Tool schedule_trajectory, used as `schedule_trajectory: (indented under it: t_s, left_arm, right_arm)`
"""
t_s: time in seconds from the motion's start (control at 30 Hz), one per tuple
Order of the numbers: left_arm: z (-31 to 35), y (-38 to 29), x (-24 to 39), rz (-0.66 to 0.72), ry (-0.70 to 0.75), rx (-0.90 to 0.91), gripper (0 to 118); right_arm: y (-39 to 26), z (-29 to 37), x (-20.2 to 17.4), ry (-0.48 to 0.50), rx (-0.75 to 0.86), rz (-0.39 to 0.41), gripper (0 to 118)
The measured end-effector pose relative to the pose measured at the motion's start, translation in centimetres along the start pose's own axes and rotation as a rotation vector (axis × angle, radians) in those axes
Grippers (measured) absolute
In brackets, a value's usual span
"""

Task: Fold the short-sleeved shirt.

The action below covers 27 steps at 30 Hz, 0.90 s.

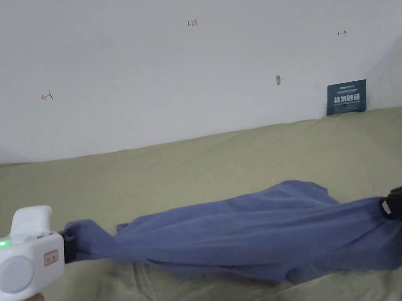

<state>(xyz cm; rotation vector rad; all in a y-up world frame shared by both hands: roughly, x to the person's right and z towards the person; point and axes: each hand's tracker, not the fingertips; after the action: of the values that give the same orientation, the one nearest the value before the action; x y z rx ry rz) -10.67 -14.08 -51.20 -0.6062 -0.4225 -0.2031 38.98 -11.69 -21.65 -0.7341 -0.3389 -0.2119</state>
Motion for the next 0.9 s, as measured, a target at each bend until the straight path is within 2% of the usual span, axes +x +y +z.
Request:
schedule_trajectory:
  t_s: [0.07,0.13,0.33,0.57,0.7,0.73,0.77,0.8,0.83,0.87,0.9]
  left_arm:
    - [2.1,-3.9,-0.3,0.013,-0.03,-0.032,0]
    - [4.2,-7.7,-0.8,0.034,-0.058,-0.075,0]
    - [8.8,-16.9,-1.6,0.068,-0.089,-0.16,0]
    - [10.9,-22.2,-2.5,0.138,-0.121,-0.205,1]
    - [11.1,-22.3,-2.2,0.141,-0.118,-0.189,8]
    - [11.3,-22.1,-2.5,0.153,-0.121,-0.185,27]
    - [11.4,-21.9,-2.6,0.162,-0.119,-0.185,64]
    - [11.0,-21.9,-3.2,0.171,-0.114,-0.193,100]
    - [11.3,-21.7,-3.4,0.172,-0.116,-0.184,118]
    - [11.0,-22.3,-2.9,0.164,-0.111,-0.132,118]
    - [11.0,-22.2,-2.5,0.155,-0.103,-0.134,118]
  right_arm:
    - [-4.4,1.8,-0.2,0.0,-0.031,0.007,10]
    - [-8.5,3.9,-0.4,0.007,-0.038,-0.044,10]
    - [-17.5,7.7,0.1,0.032,-0.077,-0.105,10]
    - [-21.2,7.3,2.0,0.031,-0.123,-0.174,10]
    - [-21.2,6.8,1.9,0.034,-0.13,-0.187,11]
    - [-21.1,6.9,1.8,0.035,-0.133,-0.186,16]
    - [-20.9,7.1,1.6,0.019,-0.133,-0.184,37]
    - [-20.7,7.1,1.5,-0.007,-0.135,-0.174,75]
    - [-20.6,7.4,1.5,0.002,-0.127,-0.169,118]
    - [-19.4,7.7,1.1,0.019,-0.082,-0.147,116]
    - [-18.4,7.7,0.9,0.011,-0.065,-0.163,114]
